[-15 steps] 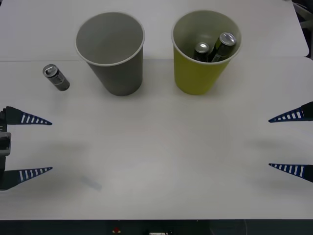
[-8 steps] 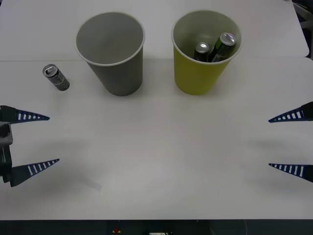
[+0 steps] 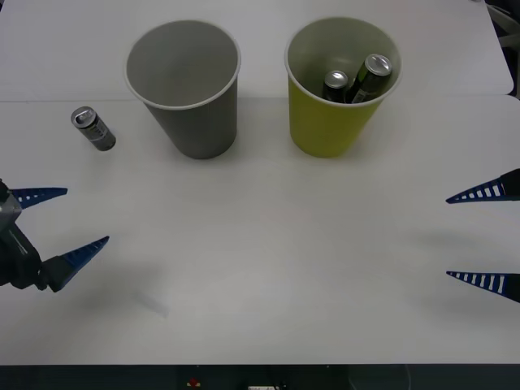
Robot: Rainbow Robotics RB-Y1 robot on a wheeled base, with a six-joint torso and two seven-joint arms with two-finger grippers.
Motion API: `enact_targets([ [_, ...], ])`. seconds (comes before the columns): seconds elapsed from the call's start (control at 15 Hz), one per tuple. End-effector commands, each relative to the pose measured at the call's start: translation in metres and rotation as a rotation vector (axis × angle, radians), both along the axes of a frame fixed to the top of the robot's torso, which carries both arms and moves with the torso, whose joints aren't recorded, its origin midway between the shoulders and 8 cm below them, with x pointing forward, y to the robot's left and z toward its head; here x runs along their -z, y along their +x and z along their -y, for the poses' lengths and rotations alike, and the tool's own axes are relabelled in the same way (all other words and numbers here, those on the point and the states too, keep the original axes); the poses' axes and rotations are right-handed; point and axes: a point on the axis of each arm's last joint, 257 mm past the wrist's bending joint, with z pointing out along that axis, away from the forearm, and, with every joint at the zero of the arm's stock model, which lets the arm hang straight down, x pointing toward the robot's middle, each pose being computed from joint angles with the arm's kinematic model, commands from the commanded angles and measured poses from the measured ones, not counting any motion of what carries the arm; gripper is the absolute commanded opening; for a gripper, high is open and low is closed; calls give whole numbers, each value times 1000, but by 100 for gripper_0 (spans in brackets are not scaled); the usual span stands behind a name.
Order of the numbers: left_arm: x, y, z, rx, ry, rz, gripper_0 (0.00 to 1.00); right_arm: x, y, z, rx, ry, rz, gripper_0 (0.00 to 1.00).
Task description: Put the can into the green bin and the plastic bottle into the gray bin
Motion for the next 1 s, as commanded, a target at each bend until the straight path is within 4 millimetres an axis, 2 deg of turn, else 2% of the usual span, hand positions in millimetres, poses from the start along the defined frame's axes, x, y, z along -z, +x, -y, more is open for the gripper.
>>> enact_targets([
  [0.07,6,8,-13,-124,-70,-1,100,0,0,0,0,0,0,100],
  [0.6,33,20,-62,-510,-166,50,100,0,0,0,0,0,0,100],
  [0.73,40,21,-65,-560,-229,55,100,0,0,0,0,0,0,100],
  [1.0,56,33,-86,-622,-294,114,100,0,0,0,0,0,0,100],
])
